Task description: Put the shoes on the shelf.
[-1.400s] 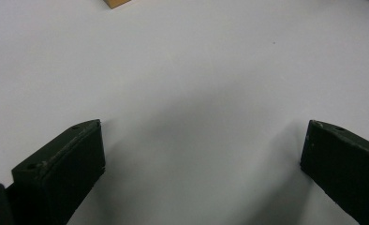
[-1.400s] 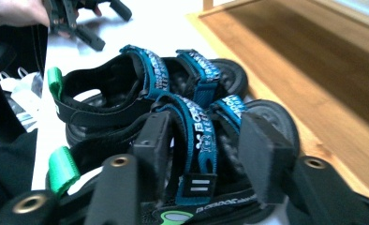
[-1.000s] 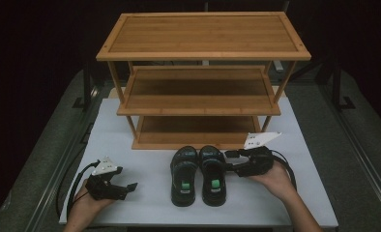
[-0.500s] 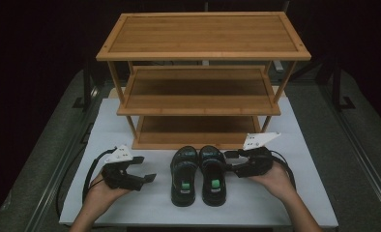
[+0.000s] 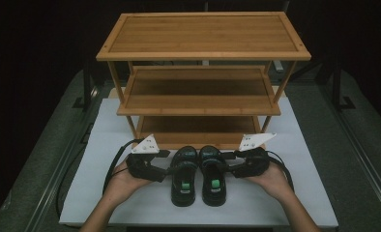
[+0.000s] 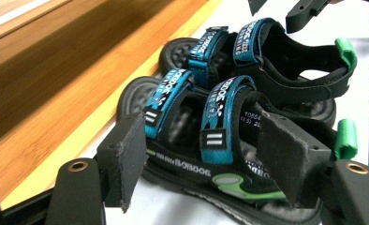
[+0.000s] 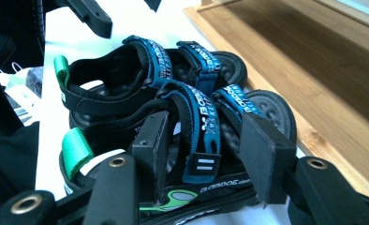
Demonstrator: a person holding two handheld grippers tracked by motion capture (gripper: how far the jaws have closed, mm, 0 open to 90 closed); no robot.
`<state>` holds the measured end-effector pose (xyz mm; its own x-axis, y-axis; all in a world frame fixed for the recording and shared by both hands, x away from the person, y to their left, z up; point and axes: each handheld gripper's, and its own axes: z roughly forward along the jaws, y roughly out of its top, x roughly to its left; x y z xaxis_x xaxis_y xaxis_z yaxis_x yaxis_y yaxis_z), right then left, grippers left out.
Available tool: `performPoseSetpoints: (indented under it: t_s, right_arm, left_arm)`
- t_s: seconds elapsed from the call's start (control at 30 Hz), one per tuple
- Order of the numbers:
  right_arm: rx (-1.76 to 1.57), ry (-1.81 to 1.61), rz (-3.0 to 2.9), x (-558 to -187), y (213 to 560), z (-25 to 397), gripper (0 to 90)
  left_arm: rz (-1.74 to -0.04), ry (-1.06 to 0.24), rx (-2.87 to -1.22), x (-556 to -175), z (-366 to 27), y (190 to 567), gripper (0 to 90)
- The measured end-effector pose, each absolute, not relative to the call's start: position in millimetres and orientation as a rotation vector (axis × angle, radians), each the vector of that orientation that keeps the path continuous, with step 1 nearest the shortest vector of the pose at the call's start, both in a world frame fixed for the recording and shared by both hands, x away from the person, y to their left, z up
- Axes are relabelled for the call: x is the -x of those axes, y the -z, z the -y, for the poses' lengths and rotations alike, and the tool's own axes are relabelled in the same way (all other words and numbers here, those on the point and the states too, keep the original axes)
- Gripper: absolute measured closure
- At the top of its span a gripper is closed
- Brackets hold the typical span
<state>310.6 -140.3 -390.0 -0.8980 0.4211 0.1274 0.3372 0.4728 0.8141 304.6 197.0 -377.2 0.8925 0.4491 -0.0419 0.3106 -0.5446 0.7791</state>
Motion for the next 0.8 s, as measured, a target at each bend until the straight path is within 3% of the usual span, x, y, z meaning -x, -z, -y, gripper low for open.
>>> performPoseSetpoints:
  t_s: [0.17, 0.53, 0.8]
  right_arm:
    - [-0.678, -1.383, -2.633, -311.0, 393.5, 137.7, 52.9]
    - [-0.678, -1.379, -2.667, -312.2, 401.2, 133.8, 65.5]
    - [-0.686, -1.386, -2.648, -311.0, 400.9, 133.0, 69.1]
  left_arm:
    - [-0.516, -0.185, -2.211, -305.8, -186.8, 382.0, 36.3]
    - [-0.481, -0.188, -2.289, -304.1, -178.6, 391.8, 62.6]
    - [-0.486, -0.251, -2.294, -298.9, -174.4, 389.8, 70.6]
